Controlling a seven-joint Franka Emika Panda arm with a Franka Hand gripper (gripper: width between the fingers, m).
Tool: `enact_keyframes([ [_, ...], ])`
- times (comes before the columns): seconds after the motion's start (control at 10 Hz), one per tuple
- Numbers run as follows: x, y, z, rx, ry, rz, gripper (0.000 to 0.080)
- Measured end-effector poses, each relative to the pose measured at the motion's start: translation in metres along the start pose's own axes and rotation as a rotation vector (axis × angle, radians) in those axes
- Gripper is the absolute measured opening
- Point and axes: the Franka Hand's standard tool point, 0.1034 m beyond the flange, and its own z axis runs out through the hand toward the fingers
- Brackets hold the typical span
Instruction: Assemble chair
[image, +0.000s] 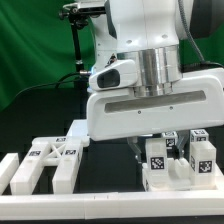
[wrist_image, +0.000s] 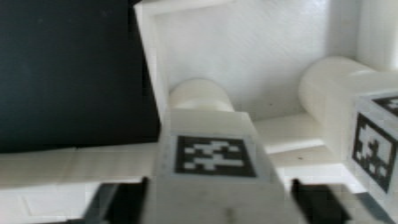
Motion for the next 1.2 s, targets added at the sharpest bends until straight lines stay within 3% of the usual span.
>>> enact_keyframes([
  [0.2,0.0003,0.0006,0.0000,0.005,0.005,0.139,0.0284],
  [0.4,0.0011,0.0023,0.0010,0.012,0.026,0.465,0.0284],
  [0.7,0.0034,0.0059,0.0018,0.081,0.041,0.944,0.0284],
  [1.0,0.0017,0.0064,0.0017,0.094,0.061,1.094,0.0284],
  [1.1,0.0015,0.0053,0.0019,0.094,0.060,1.078,0.0381],
  [1.2,0.0025,0.0011,-0.0001,0.073,0.057,0.868,0.0517],
])
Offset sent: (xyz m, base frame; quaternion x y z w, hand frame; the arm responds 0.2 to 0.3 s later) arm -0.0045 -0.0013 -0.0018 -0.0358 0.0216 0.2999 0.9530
